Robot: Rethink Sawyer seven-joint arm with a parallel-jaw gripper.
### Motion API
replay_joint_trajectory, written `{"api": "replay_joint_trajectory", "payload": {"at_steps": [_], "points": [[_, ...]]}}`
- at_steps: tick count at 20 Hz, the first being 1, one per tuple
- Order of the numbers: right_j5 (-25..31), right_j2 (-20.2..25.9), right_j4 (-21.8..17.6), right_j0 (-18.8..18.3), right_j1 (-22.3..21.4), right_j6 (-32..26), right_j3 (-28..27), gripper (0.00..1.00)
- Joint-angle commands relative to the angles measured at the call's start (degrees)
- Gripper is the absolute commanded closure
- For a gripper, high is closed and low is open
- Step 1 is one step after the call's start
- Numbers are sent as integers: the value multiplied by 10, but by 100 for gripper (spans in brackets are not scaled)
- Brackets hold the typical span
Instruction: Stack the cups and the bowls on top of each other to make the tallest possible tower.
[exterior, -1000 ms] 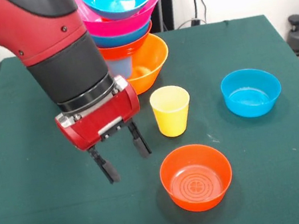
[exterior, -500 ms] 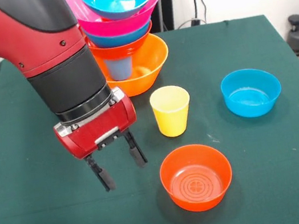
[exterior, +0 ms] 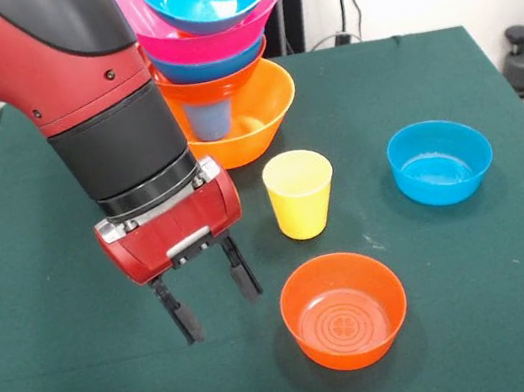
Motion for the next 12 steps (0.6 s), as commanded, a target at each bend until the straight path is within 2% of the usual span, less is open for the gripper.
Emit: {"api": "replay_joint_trajectory", "payload": {"at_steps": [1, 6, 12], "points": [[-50, -63, -10, 29, 19, -29, -17, 0], [-41, -101, -4, 49, 9, 29, -6, 0], [6, -143, 7, 86, 5, 39, -19, 0]]}}
